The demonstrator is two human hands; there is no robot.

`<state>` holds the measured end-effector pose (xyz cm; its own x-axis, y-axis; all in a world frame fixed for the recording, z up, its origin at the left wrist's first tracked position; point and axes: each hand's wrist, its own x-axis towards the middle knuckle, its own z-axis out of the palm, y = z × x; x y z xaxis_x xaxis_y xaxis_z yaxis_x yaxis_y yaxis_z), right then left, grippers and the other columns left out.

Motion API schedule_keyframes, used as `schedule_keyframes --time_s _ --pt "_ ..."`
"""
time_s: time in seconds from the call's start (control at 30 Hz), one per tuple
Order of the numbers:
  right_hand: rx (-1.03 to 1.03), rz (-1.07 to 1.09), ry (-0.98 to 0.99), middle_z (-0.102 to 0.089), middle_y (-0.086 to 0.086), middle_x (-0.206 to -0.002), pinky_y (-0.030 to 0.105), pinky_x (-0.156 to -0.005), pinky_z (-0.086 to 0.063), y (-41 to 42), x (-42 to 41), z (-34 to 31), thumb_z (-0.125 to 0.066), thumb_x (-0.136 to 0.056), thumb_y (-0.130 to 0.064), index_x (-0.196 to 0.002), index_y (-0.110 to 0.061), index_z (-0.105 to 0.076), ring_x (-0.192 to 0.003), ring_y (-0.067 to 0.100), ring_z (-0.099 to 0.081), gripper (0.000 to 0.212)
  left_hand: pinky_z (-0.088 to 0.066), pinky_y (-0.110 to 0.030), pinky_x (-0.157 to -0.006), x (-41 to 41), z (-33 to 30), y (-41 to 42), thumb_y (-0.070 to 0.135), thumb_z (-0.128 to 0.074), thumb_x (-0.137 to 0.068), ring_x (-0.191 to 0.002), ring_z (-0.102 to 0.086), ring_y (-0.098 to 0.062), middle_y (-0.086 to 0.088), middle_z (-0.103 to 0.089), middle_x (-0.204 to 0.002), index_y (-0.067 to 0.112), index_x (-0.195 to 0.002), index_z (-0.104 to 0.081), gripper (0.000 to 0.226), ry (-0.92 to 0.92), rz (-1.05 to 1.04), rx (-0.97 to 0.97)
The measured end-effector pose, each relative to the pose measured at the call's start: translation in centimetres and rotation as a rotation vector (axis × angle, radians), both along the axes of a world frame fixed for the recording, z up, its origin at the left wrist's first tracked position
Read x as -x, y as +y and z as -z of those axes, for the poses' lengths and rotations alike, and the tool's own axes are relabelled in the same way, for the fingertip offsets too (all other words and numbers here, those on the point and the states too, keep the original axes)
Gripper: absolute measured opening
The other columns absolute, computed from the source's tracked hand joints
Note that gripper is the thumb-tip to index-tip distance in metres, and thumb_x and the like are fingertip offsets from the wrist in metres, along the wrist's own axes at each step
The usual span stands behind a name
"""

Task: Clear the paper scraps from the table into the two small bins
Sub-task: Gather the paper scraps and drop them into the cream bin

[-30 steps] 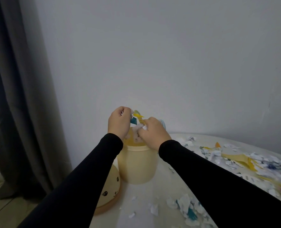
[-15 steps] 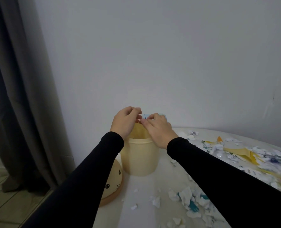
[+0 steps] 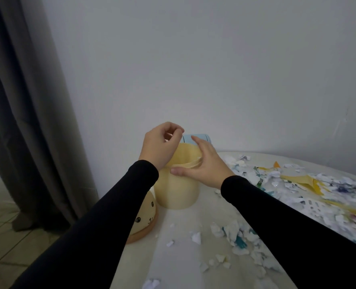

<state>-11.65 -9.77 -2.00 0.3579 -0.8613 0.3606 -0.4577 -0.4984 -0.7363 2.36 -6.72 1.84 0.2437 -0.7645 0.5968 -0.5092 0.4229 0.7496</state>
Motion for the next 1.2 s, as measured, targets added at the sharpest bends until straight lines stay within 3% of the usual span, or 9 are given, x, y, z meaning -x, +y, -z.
schedule_keyframes --time_s 0.17,0.3,0.37,0.53,0.67,0.83,0.93,1.07,1.2 --pt "0.164 0.169 -0.149 -0.029 -0.001 -0.144 0.021 -0.103 -0.023 2.7 1.5 1.2 -0.054 -0.091 -0.043 -0.143 -0.025 -0.030 -0.135 0.012 -0.028 0.060 -0.035 -0.010 -0.066 2.0 3.4 6.3 0.021 -0.055 -0.090 -0.082 -0.049 -0.001 0.016 -0.061 -0.091 0.023 -0.091 -0.065 0.010 -0.221 -0.077 0.083" --pt "0.112 0.258 0.047 -0.037 0.005 -0.136 0.031 -0.105 -0.031 5.8 2.6 3.8 -0.054 -0.090 -0.025 -0.138 -0.020 -0.039 -0.128 0.021 -0.036 0.051 -0.027 -0.015 -0.083 2.5 8.1 11.1 0.023 -0.052 -0.092 -0.101 -0.045 -0.008 0.011 -0.051 -0.106 0.022 -0.111 -0.060 0.020 -0.352 -0.138 -0.106" --pt "0.029 0.298 0.240 -0.037 0.005 -0.139 0.039 -0.107 -0.032 7.8 2.9 4.9 -0.050 -0.091 -0.031 -0.138 -0.021 -0.040 -0.130 0.024 -0.036 0.049 -0.026 -0.021 -0.095 2.7 9.5 13.0 0.033 -0.046 -0.094 -0.120 -0.038 -0.014 0.006 -0.047 -0.123 0.023 -0.129 -0.050 0.036 -0.348 -0.155 -0.307" --pt "-0.028 0.129 0.689 -0.003 -0.006 -0.159 0.053 -0.114 -0.008 11.4 3.4 7.5 -0.035 -0.094 -0.053 -0.149 -0.033 -0.018 -0.147 0.024 -0.001 0.061 -0.015 -0.044 -0.111 4.3 12.4 16.8 0.063 -0.023 -0.092 -0.143 -0.010 -0.024 -0.003 -0.012 -0.157 0.023 -0.150 -0.011 0.072 -0.710 -0.278 -0.689" --pt "-0.022 0.030 0.784 -0.006 -0.009 -0.160 0.057 -0.113 -0.006 12.2 3.5 8.2 -0.028 -0.100 -0.042 -0.150 -0.036 -0.017 -0.147 0.022 -0.004 0.051 -0.002 -0.048 -0.115 4.3 13.1 16.7 0.069 -0.015 -0.089 -0.146 0.004 -0.028 -0.008 0.004 -0.160 0.019 -0.152 0.001 0.082 -0.716 -0.262 -0.837" --pt "0.057 0.155 0.749 -0.037 -0.010 -0.149 0.052 -0.111 -0.017 13.3 4.0 8.3 -0.029 -0.100 -0.033 -0.139 -0.031 -0.042 -0.138 0.018 -0.030 0.041 -0.003 -0.047 -0.115 4.6 13.1 15.1 0.066 -0.019 -0.091 -0.146 0.003 -0.029 -0.009 0.001 -0.160 0.015 -0.152 -0.002 0.082 -0.719 -0.224 -0.826" --pt "0.205 0.295 0.747 -0.055 -0.013 -0.127 0.048 -0.103 -0.025 14.4 4.9 7.7 -0.036 -0.097 -0.035 -0.117 -0.033 -0.059 -0.122 0.015 -0.044 0.031 -0.012 -0.047 -0.112 5.5 13.2 13.7 0.059 -0.025 -0.094 -0.144 -0.010 -0.025 -0.005 -0.014 -0.158 0.012 -0.147 -0.021 0.072 -0.775 -0.155 -0.719" --pt "0.135 0.459 0.725 -0.044 -0.008 -0.136 0.050 -0.101 -0.026 15.3 6.8 7.8 -0.039 -0.094 -0.038 -0.120 -0.034 -0.056 -0.128 0.018 -0.036 0.031 -0.019 -0.043 -0.104 7.2 13.1 13.1 0.049 -0.032 -0.095 -0.135 -0.030 -0.015 0.004 -0.037 -0.146 0.018 -0.133 -0.042 0.049 -0.700 -0.042 -0.561" --pt "-0.009 0.585 0.675 -0.022 -0.001 -0.152 0.054 -0.106 -0.023 15.6 8.8 8.3 -0.040 -0.090 -0.054 -0.136 -0.034 -0.040 -0.142 0.027 -0.012 0.051 -0.015 -0.046 -0.107 7.3 13.0 11.6 0.061 -0.033 -0.090 -0.138 -0.025 -0.019 -0.002 -0.032 -0.149 0.021 -0.141 -0.035 0.064 -0.643 -0.162 -0.581"
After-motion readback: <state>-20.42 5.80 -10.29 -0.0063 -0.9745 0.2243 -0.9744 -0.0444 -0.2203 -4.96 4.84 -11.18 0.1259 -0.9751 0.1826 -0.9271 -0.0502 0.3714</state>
